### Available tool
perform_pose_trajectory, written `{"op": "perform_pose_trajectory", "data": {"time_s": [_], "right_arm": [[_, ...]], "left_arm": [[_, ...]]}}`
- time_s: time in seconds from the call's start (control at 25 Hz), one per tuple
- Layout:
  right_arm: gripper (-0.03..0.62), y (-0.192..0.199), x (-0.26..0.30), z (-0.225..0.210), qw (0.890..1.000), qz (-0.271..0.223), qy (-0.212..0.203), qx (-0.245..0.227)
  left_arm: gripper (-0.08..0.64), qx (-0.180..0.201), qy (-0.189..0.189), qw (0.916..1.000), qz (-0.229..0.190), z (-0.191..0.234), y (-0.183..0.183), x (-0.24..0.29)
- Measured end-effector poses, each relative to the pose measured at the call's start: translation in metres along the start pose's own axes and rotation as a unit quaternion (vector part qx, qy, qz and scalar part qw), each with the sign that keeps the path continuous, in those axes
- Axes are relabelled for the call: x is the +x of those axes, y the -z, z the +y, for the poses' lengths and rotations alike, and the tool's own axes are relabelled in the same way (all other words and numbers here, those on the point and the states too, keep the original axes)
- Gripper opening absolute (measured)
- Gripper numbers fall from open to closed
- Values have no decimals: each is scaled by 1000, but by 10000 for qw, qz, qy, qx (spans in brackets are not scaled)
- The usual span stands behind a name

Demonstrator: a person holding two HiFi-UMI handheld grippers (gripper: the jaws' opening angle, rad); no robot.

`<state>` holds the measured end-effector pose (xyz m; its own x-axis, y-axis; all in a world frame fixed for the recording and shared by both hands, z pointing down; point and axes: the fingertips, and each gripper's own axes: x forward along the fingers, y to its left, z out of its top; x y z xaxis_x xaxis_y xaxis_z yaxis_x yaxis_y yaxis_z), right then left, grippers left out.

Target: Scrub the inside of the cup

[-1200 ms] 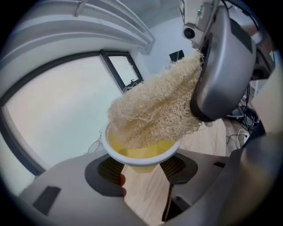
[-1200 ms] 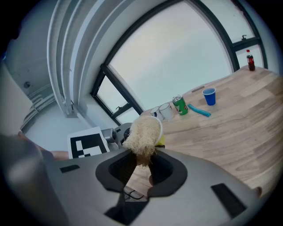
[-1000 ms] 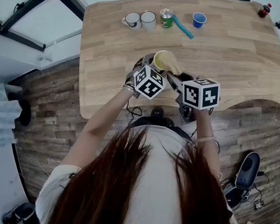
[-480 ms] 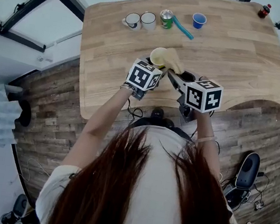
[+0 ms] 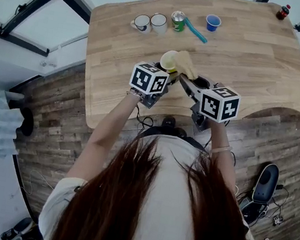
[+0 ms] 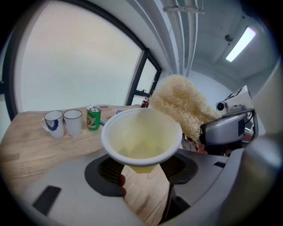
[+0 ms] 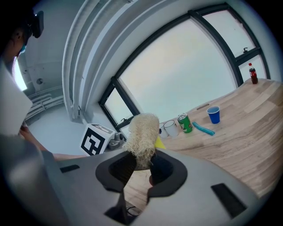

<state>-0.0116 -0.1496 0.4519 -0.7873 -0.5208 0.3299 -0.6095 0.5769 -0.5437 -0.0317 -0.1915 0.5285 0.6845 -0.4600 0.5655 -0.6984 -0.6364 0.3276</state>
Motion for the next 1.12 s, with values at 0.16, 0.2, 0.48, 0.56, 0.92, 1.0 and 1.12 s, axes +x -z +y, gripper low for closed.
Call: {"op": "perform_pose_trajectory", "data": {"time_s": [0.16,0.2,0.48,0.56,0.92,1.0,1.12], "right_arm": [[91,-5,-2,4,9999,-139,-89,-51],[92,-6,-3,5,9998,-171,-107,-60],[92,-12,-4,9,9990,-368,-263,-15],[91,-13,-6,10,9987,-415,-305,37],[91,-16,-10,13,9943,-373,-837,545],[91,-16,-12,14,9929,-340,-936,649],[91,-16,-14,15,9909,-290,-1083,745]], "left_arm": [[254,-317,384,9985,-213,-10,-11,-6],[255,-445,496,9975,-245,-10,-10,-5],[254,-935,1216,9870,-482,-22,-15,-10],[253,-1046,1465,9822,-540,-27,-16,-12],[253,-987,2241,9683,-492,-41,-18,-24],[253,-918,2396,9655,-445,-45,-18,-28],[253,-852,2623,9605,-378,-51,-17,-33]]}}
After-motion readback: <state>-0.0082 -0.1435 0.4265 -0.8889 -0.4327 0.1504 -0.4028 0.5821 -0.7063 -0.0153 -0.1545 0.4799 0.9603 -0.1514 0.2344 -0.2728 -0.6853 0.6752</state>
